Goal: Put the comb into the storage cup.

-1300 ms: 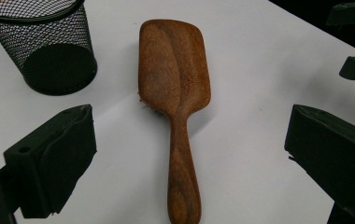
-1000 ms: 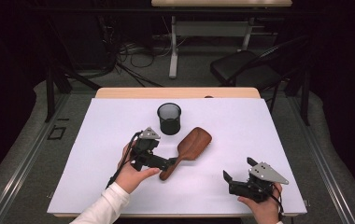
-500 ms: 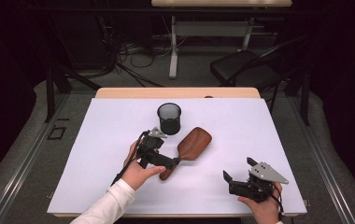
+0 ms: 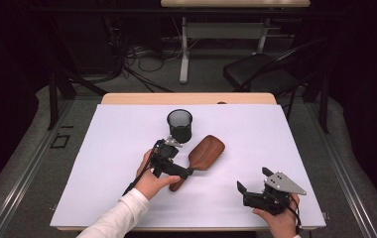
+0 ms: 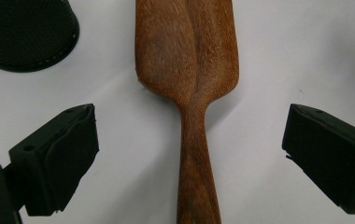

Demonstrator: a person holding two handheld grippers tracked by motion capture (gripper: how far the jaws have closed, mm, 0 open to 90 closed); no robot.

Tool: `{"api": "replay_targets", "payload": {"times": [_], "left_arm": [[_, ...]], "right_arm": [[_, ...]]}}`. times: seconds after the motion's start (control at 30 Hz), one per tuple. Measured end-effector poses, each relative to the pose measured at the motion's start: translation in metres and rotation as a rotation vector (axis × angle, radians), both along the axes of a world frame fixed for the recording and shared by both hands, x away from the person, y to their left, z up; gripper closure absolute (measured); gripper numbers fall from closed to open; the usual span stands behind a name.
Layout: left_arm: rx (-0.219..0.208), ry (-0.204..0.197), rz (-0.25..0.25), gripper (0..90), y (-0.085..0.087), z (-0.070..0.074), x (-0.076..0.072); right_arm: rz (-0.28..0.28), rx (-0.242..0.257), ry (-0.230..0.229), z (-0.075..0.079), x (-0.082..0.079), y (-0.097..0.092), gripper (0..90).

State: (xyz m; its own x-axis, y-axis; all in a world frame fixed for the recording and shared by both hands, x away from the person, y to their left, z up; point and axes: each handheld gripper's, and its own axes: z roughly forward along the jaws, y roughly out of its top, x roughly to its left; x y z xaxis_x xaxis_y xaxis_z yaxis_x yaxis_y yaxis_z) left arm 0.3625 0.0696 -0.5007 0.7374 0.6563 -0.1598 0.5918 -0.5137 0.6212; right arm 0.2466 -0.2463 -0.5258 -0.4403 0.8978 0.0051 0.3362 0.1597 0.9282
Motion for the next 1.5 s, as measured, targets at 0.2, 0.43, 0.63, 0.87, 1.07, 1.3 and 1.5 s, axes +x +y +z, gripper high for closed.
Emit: {"api": "replay_targets", "payload": {"times": [0.2, 0.43, 0.63, 0.87, 1.07, 1.3, 1.5], "left_arm": [[0.011, 0.011, -0.006, 4.1, -0.008, -0.007, 0.002], [0.029, 0.023, -0.015, 4.9, -0.017, -0.014, 0.004], [0.047, 0.024, -0.023, 5.7, -0.023, -0.018, 0.004], [0.066, 0.004, -0.02, 15.4, -0.027, -0.02, 0.003], [0.08, -0.005, -0.026, 17.2, -0.028, -0.02, 0.001], [0.09, 0.003, -0.024, 20.7, -0.03, -0.021, 0.0], [0.1, 0.018, -0.027, 23.7, -0.032, -0.023, 0.001]], "right_arm": [[0.0, 0.0, -0.002, 0.0, 0.0, 0.0, 2.6], [0.002, -0.001, 0.002, 0.0, 0.0, 0.0, 2.6], [0.002, -0.002, -0.001, 0.0, 0.0, -0.001, 2.7], [0.0, -0.003, 0.001, 0.0, 0.0, -0.001, 2.7], [0.0, -0.004, 0.005, 0.0, 0.0, -0.001, 2.8], [0.001, -0.008, 0.004, 0.0, 0.0, -0.001, 3.0], [0.001, -0.006, 0.003, 0.0, 0.0, -0.001, 3.1]]}}
